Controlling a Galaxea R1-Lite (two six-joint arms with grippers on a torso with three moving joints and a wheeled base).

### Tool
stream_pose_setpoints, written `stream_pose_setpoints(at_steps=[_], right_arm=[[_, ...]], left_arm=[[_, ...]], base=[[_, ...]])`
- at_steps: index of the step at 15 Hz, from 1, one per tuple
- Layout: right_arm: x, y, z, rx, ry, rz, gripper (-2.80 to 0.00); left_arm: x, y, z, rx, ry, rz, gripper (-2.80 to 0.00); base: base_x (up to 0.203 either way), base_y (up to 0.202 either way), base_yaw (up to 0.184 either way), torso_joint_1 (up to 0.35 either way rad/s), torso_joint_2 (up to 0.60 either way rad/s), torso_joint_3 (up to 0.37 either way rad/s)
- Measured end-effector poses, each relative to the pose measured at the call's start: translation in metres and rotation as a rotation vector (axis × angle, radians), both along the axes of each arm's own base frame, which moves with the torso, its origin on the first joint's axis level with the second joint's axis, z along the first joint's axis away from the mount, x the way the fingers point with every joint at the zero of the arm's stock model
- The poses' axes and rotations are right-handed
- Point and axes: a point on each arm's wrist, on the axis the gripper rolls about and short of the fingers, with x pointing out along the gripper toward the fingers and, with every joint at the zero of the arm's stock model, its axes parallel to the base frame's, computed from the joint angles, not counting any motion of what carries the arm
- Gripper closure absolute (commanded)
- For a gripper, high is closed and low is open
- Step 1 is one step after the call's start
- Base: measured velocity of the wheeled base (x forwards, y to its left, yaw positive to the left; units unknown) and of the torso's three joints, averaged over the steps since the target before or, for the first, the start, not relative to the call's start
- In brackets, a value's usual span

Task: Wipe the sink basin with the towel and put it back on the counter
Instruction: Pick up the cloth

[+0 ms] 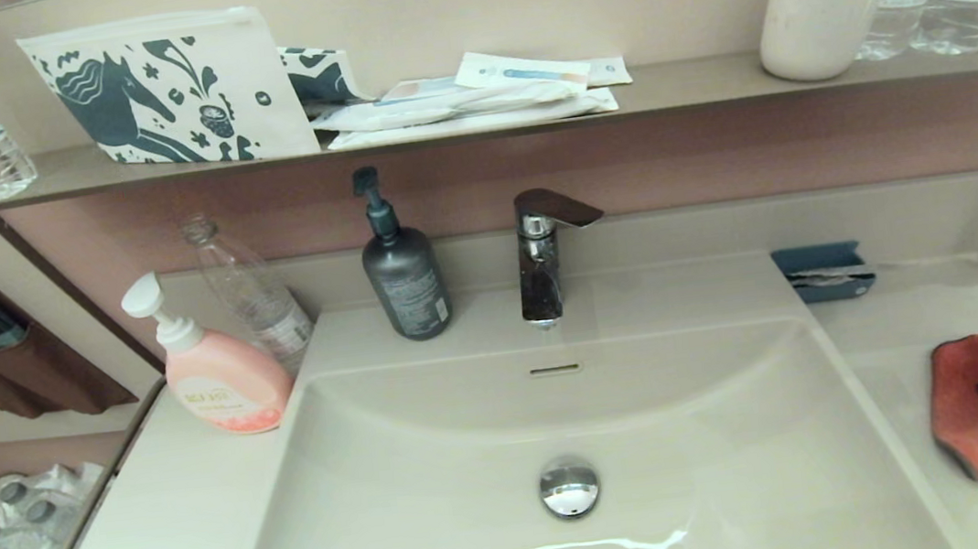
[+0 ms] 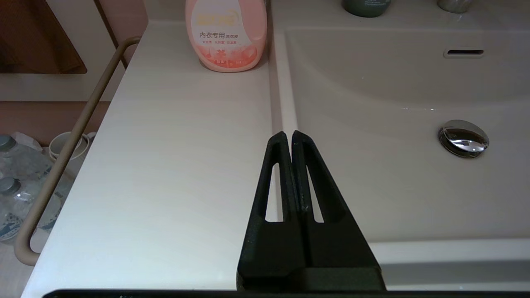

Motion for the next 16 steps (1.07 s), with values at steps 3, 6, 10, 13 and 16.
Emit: stream_pose_setpoints(at_steps=[3,6,10,13,16], right_arm=[[-0.004,-0.002,0.008,0.000,-0.030,-0.010,0.00],[-0.015,-0.003,0.035,0.006,-0.094,0.001,0.00],[-0.044,0.009,0.084,0.087,-0.103,0.016,0.00],[-0.067,0.028,0.121,0.206,-0.126,0.029,0.00],[-0.085,0.055,0.146,0.336,-0.126,0.056,0.00]], left_arm=[[0.000,0.000,0.000,0.000,0.000,0.000,0.00],[0.000,0.000,0.000,0.000,0.000,0.000,0.00],[0.000,0.000,0.000,0.001,0.000,0.000,0.00],[0.000,0.000,0.000,0.000,0.000,0.000,0.00],[0.000,0.000,0.000,0.000,0.000,0.000,0.00]], base=[[0.000,0.000,0.000,0.000,0.00,0.000],[0.000,0.000,0.000,0.000,0.00,0.000],[0.000,0.000,0.000,0.000,0.00,0.000],[0.000,0.000,0.000,0.000,0.00,0.000],[0.000,0.000,0.000,0.000,0.00,0.000]])
